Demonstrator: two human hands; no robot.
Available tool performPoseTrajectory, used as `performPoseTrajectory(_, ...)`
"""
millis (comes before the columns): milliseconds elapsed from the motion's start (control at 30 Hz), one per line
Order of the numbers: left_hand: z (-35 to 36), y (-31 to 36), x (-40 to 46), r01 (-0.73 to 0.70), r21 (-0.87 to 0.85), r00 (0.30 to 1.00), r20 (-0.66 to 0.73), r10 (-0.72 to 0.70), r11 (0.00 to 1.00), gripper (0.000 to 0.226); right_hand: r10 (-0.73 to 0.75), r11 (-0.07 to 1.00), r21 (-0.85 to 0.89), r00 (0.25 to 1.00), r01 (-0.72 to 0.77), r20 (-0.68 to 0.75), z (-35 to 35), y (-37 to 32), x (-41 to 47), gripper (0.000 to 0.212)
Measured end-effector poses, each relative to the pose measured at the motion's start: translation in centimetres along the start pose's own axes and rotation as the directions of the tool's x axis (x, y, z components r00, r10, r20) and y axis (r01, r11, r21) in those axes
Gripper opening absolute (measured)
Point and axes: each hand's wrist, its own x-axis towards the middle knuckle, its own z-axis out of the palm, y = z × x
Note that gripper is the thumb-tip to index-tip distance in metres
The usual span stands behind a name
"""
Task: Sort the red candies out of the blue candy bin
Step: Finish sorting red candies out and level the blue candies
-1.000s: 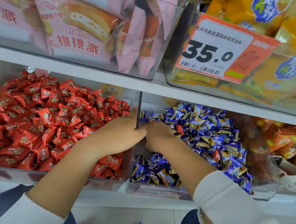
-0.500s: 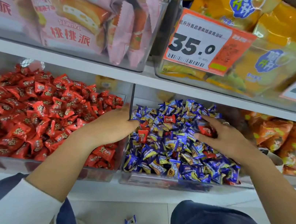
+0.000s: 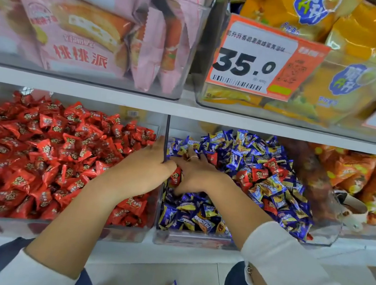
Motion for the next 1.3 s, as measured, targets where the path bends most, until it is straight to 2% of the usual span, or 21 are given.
performPoseTrajectory(67,0.1,-0.1,0.1,0.019,-0.011,1.000,-0.002,-0.019,1.000,0.038,-0.014,1.000,-0.003,0.999,0.014,-0.038,0.0,-0.6,0.2,0.088)
performPoseTrajectory(167,0.3,-0.3,0.2,0.038,-0.040,0.999,-0.002,-0.038,0.998,0.021,-0.016,1.000,-0.022,0.995,0.014,-0.101,0.5,-1.1,0.2,0.073)
performPoseTrajectory(267,0.3,-0.5,0.3,0.043,-0.004,0.999,0.017,-0.043,0.999,0.049,0.009,0.992,-0.126,0.990,-0.028,-0.142,0.9,-2.0,0.0,0.066)
performPoseTrajectory(367,0.0,-0.2,0.0,0.003,-0.020,1.000,0.019,-0.003,1.000,0.046,0.024,0.975,-0.214,0.990,-0.054,-0.140,0.5,-2.4,-0.1,0.063)
performPoseTrajectory(500,-0.4,-0.1,0.0,-0.011,-0.002,0.998,0.055,0.011,1.000,0.047,-0.020,0.995,-0.102,0.978,-0.001,-0.206,-1.3,-0.5,-1.3,0.051)
performPoseTrajectory(633,-0.7,0.3,-0.4,-0.016,0.017,0.997,0.077,0.015,1.000,0.041,-0.019,0.999,-0.037,0.951,0.008,-0.307,-3.2,2.8,-4.6,0.061)
performPoseTrajectory(733,-0.7,0.4,-0.5,-0.019,0.015,0.998,0.057,0.018,1.000,0.037,0.037,0.999,0.017,0.910,-0.033,-0.413,-3.6,6.2,-7.1,0.060)
performPoseTrajectory(833,-0.6,0.4,-0.6,0.028,0.049,0.998,0.062,-0.031,0.998,0.036,0.141,0.986,0.151,0.860,-0.075,-0.490,-2.7,9.6,-9.3,0.056)
performPoseTrajectory(900,-0.4,0.5,-0.7,0.055,0.132,0.998,-0.024,-0.052,0.990,0.044,0.186,0.966,0.253,0.839,-0.060,-0.511,-1.7,11.7,-10.5,0.055)
performPoseTrajectory(967,0.0,1.5,-1.4,-0.003,0.253,0.961,-0.269,0.073,0.968,0.054,0.193,0.925,0.378,0.824,0.027,-0.532,-0.6,13.2,-11.4,0.046)
performPoseTrajectory(1000,0.4,2.3,-1.7,-0.068,0.239,0.905,-0.394,0.161,0.969,0.053,0.184,0.898,0.432,0.821,0.084,-0.541,-0.1,13.7,-11.9,0.039)
performPoseTrajectory(1033,1.0,3.5,-2.0,-0.126,0.163,0.871,-0.454,0.188,0.979,0.050,0.175,0.875,0.468,0.819,0.126,-0.546,0.4,14.2,-12.1,0.035)
performPoseTrajectory(1100,3.0,6.3,-2.3,-0.188,-0.056,0.903,-0.404,0.150,0.981,0.048,0.177,0.850,0.501,0.810,0.161,-0.559,1.2,14.8,-12.4,0.034)
performPoseTrajectory(1133,4.4,7.3,-1.5,-0.140,-0.155,0.946,-0.314,0.086,0.978,0.047,0.186,0.845,0.508,0.798,0.168,-0.574,1.7,15.1,-12.4,0.035)
performPoseTrajectory(1200,7.0,8.1,1.3,0.071,-0.202,0.987,-0.130,-0.098,0.977,0.048,0.204,0.851,0.497,0.762,0.173,-0.614,2.8,15.4,-12.1,0.037)
performPoseTrajectory(1300,9.1,6.0,6.6,0.353,-0.003,0.935,-0.040,-0.353,0.936,0.045,0.225,0.881,0.447,0.696,0.153,-0.682,4.3,15.2,-11.5,0.039)
